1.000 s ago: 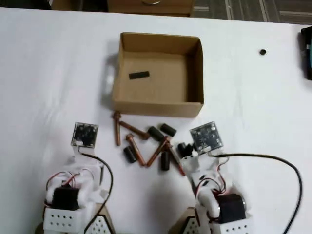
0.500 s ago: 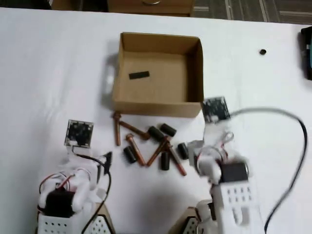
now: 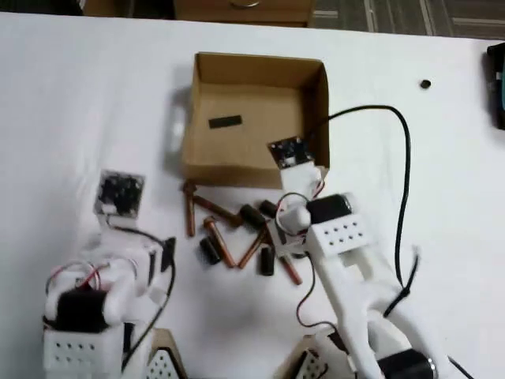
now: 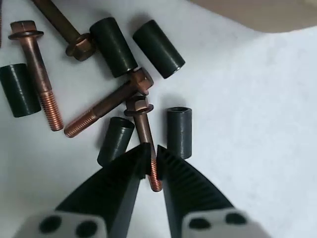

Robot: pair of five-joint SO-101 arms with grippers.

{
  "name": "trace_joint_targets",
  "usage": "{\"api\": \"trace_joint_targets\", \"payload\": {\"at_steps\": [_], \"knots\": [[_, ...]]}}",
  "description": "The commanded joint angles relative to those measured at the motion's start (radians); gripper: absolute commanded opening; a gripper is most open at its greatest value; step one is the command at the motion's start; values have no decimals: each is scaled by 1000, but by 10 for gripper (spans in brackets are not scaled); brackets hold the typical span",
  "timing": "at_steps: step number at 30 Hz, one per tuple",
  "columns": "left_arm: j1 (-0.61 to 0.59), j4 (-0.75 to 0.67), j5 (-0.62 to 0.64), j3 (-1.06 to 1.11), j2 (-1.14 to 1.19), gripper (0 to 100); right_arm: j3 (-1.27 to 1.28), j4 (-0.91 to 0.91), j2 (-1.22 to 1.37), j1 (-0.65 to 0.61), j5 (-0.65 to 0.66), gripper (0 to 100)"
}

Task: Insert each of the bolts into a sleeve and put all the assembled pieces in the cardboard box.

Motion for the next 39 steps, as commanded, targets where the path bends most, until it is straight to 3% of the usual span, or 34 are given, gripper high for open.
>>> {"api": "trace_joint_targets", "payload": {"at_steps": [1, 5, 33, 36, 39], "knots": [[-25, -17, -5, -133, 169, 237, -44, -25, 56, -4, 25, 85], [-25, -17, -3, -176, 252, 237, -51, -41, 90, 15, 34, 162], [-20, 5, -2, -168, 256, 234, -14, -243, 367, 31, 37, 162], [-21, 5, -2, -168, 256, 234, -12, -243, 367, 31, 37, 126], [-20, 5, -2, -168, 259, 234, -12, -240, 367, 31, 37, 19]]}}
